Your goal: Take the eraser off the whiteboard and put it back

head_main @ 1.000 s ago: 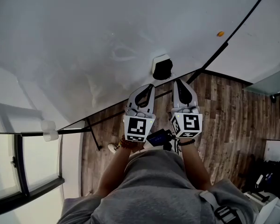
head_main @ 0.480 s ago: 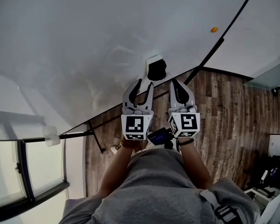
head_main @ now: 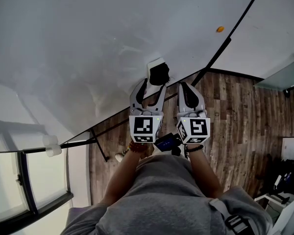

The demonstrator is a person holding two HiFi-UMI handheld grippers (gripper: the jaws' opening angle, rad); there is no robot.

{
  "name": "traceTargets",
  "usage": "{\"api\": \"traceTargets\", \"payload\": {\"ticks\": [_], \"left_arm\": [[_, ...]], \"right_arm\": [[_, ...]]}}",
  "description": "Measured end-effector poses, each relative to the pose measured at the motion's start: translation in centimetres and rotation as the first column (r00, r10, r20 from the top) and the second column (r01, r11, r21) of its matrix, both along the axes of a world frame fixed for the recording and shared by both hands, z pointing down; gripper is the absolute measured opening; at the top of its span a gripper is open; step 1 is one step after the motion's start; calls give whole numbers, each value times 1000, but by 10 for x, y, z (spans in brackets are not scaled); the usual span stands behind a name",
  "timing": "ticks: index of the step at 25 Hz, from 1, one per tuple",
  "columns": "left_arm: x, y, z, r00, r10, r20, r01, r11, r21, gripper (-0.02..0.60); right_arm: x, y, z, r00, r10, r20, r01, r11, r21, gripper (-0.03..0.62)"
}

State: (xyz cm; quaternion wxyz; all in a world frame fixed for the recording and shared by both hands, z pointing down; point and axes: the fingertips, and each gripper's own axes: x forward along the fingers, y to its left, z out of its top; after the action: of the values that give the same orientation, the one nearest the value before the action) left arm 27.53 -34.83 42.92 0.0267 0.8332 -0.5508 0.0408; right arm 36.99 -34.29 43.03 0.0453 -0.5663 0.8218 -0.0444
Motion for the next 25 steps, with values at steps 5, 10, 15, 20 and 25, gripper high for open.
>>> {"api": "traceTargets", "payload": {"ticks": [5, 10, 15, 20, 25], "left_arm": [[5, -12, -3, 1000, -6, 0, 6, 1000, -3, 238], [0, -19, 2, 1000, -29, 10, 29, 999, -19, 232], [-5, -23, 2, 998, -63, 22, 64, 998, -16, 187], [-5, -26, 3, 995, -99, 31, 100, 994, -36, 173], [-6, -26, 2, 994, -104, 24, 105, 994, -26, 162]], "right_arm": [[3, -3, -1, 1000, 5, 5, -5, 1000, -3, 34], [8, -5, -7, 1000, 11, 17, -11, 1000, 5, 34], [9, -6, -8, 1000, 14, 19, -14, 1000, 12, 34], [8, -4, -10, 1000, 9, 10, -9, 1000, 21, 34], [9, -4, -10, 1000, 10, 9, -10, 1000, 22, 34]]}}
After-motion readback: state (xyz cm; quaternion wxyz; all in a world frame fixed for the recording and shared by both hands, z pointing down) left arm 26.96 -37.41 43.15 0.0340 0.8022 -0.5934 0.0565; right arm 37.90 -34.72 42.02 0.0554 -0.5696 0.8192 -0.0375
